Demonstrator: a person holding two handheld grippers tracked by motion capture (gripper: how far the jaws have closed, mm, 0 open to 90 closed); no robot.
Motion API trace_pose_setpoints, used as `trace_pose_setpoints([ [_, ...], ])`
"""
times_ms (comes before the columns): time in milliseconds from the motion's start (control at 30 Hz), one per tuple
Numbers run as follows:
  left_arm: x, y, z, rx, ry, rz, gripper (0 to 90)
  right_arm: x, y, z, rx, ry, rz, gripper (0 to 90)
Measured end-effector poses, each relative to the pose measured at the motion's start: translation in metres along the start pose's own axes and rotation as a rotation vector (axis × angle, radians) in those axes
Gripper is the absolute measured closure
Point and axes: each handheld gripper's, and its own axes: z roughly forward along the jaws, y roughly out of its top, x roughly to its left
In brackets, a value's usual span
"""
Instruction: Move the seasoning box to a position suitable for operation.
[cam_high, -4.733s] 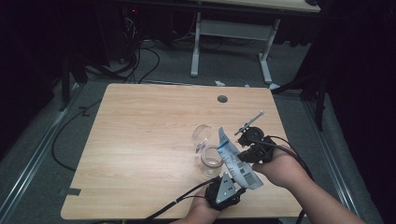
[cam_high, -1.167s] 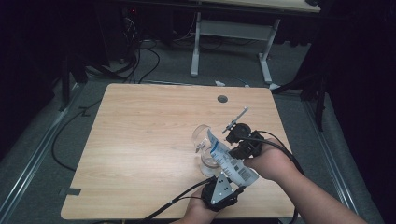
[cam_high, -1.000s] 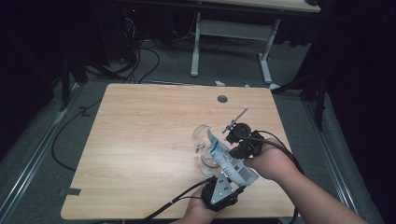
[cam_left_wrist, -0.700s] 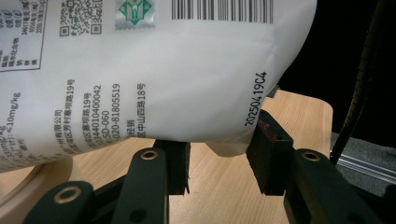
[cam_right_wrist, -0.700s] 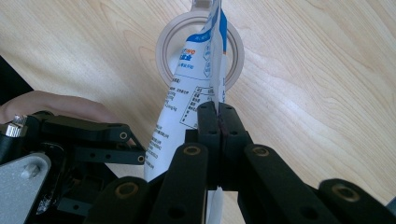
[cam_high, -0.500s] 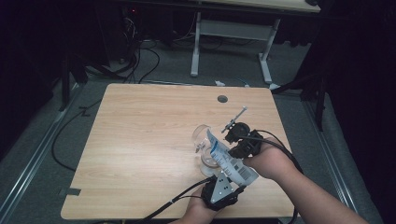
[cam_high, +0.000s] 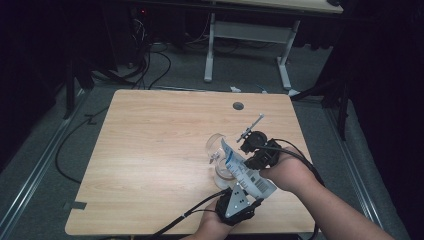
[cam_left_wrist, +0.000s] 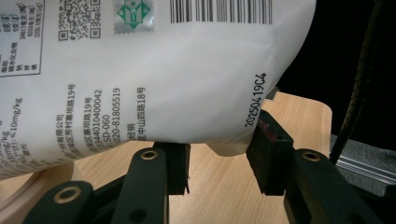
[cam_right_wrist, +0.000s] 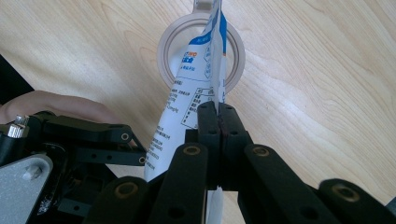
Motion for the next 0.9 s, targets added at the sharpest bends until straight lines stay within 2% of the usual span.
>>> trace_pose_setpoints([
  [433,-0.0004,0.0007,0.0008,-0.002,-0.005,0.0,62.5,0.0002,0.0001,0.0004,0.003,0.002,0.003,90.0],
  [900,0.0011,0.002,0.0002,-0.007,-0.003,-0.004,62.5,0.0015,0.0035,-0.0002,0.007,-0.002,-0.021,90.0],
])
